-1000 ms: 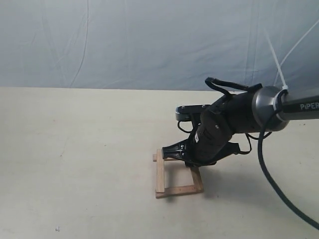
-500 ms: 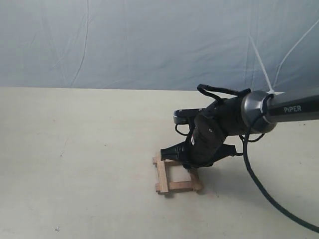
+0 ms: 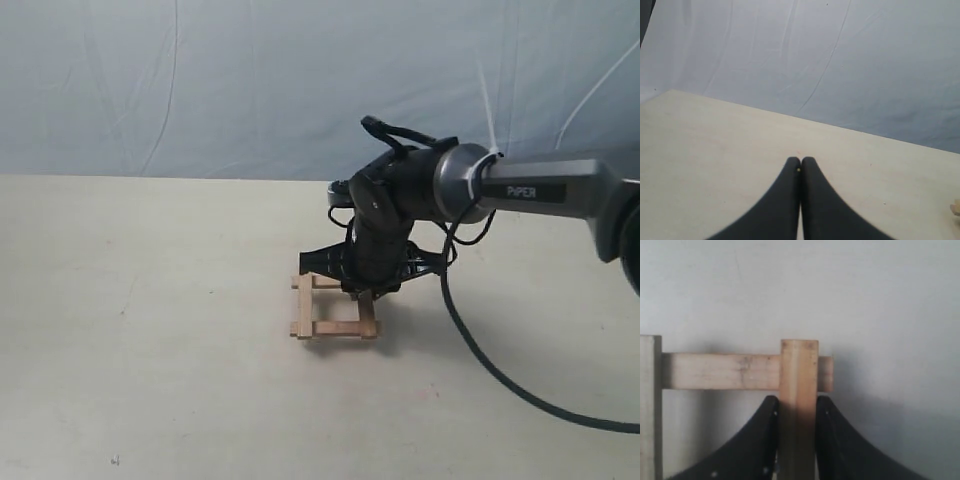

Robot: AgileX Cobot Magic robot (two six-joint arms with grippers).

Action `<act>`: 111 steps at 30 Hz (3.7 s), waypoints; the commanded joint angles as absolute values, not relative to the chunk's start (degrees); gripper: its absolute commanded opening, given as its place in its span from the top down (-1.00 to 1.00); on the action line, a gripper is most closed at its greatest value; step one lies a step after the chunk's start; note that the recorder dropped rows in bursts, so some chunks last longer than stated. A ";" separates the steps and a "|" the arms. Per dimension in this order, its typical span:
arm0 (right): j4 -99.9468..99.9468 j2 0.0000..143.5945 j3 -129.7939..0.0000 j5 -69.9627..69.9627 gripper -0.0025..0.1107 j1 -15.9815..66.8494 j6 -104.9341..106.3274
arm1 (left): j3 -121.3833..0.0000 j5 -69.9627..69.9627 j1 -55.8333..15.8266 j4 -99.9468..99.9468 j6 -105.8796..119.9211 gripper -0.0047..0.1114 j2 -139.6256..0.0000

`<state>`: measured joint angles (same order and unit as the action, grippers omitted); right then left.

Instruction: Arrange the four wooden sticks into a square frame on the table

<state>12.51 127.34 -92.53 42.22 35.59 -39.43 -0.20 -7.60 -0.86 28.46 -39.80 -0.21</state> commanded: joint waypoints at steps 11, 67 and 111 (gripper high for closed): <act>9.66 131.05 -96.42 45.42 0.93 35.39 -39.42 | 0.00 -7.71 -1.24 28.65 -39.82 0.92 0.00; 23.06 18.05 -24.97 35.14 0.97 3.99 -40.79 | 0.00 -7.71 -1.24 28.65 -39.82 0.92 0.00; 5.45 0.00 0.00 17.83 0.97 -2.61 -6.07 | 0.00 -14.12 -1.24 -15.14 9.08 0.92 0.00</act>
<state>5.58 0.14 -0.05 17.78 -2.27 -9.33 -0.10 -13.52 -0.86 -14.78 8.26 -0.21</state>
